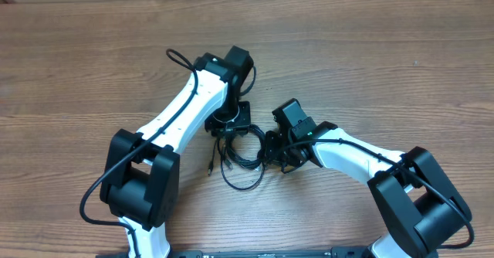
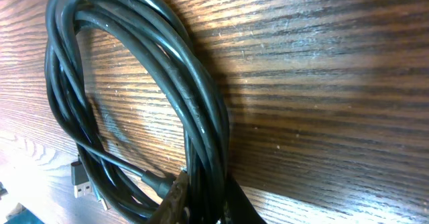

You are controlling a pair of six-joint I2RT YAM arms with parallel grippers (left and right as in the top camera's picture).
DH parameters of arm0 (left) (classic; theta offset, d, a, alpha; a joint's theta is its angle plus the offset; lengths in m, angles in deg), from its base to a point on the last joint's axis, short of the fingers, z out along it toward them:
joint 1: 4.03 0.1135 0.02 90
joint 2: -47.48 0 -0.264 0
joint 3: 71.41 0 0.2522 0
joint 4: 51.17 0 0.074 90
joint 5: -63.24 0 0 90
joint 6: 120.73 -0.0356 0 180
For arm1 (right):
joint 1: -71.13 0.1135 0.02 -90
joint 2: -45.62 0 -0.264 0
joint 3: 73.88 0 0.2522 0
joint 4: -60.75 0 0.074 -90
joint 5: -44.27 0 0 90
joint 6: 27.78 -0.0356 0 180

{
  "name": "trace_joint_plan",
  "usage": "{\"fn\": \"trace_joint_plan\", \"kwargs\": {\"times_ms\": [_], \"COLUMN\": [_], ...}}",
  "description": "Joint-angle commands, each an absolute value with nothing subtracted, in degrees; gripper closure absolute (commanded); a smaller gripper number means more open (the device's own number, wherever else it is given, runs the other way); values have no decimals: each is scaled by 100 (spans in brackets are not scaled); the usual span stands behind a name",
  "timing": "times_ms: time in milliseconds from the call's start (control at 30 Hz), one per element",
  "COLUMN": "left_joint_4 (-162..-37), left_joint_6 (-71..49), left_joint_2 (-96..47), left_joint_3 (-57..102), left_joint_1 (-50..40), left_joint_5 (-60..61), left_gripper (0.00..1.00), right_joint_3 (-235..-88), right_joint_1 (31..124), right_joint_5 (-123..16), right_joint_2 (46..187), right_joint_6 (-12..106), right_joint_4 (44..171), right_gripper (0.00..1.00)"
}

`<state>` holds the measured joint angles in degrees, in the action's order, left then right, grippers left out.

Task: Untangle cables

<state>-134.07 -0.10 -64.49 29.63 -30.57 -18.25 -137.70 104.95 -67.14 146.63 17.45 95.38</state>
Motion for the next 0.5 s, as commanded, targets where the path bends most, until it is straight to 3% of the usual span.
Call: {"fn": "trace_joint_plan", "kwargs": {"times_ms": [0, 33, 100, 467], "left_joint_4": [-13147, -12950, -12682, -12636], "left_joint_6": [515, 550, 552, 795], "left_joint_2": [-6379, -6379, -6379, -6379], "left_joint_3": [2581, 2417, 2196, 2026], "left_joint_1": [-3147, -3184, -3228, -3221], "left_joint_5": [-1788, -1729, -1620, -2153], "left_gripper": [73, 82, 86, 87], "right_joint_3": [-13735, -13735, -13735, -13735], "right_joint_1": [10493, 10493, 10493, 10493], "right_joint_5": [-6677, -6677, -6677, -6677], "right_joint_2": [14707, 14707, 14707, 14707], "right_joint_6": [1767, 1767, 1767, 1767], "right_joint_4": [9516, 9516, 9516, 9516], "right_gripper": [90, 91, 91, 90]}}
